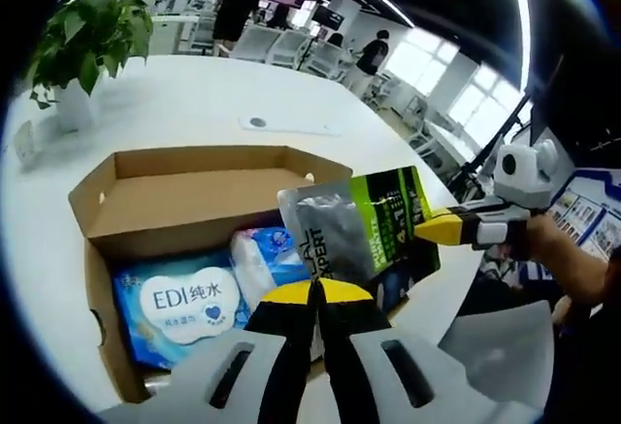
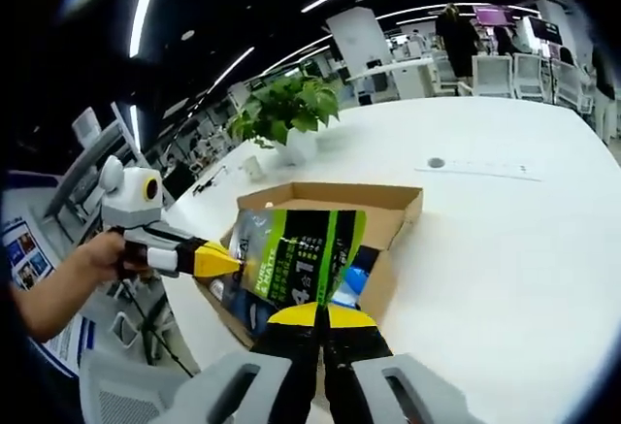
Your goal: Operate the shoe box by opening the lid, removing the specified soft item, and placing it in the target area until the item is outside and the box remains undamaged.
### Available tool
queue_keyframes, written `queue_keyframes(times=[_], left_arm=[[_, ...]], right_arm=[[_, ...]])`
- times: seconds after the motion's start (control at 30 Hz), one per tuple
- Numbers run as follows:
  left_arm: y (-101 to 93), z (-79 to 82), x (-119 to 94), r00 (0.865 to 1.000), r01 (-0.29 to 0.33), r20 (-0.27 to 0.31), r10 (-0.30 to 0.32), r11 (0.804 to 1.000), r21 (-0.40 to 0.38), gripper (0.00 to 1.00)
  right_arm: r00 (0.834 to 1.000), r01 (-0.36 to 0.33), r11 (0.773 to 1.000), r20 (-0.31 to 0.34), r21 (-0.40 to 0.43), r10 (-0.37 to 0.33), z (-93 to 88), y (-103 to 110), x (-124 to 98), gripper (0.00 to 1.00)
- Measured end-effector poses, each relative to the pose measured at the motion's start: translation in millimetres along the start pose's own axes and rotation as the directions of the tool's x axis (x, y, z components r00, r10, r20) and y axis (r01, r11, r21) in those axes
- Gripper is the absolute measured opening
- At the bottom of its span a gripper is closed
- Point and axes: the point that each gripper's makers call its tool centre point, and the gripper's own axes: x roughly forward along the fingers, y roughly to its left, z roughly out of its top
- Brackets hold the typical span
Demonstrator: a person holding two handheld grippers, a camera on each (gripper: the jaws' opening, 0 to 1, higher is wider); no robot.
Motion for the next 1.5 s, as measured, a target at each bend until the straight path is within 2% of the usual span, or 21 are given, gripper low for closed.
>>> queue_keyframes(times=[0.83,1.23,1.5], left_arm=[[-54.4,13.5,50,0.997,0.053,-0.058,-0.05,0.998,0.044,0.0],[-67.6,18.2,76,0.994,0.067,-0.088,-0.062,0.996,0.058,0.0],[-77.4,15.8,94,0.991,0.069,-0.121,-0.059,0.994,0.08,0.0]], right_arm=[[0.996,0.093,0.994,0.012,0.056,-0.094,-1.3,-66,-39,0.0],[0.99,0.138,0.987,0.002,0.086,-0.139,-5.4,-95,-51,0.0],[0.986,0.167,0.982,-0.01,0.094,-0.166,-8.4,-113,-55,0.0]])
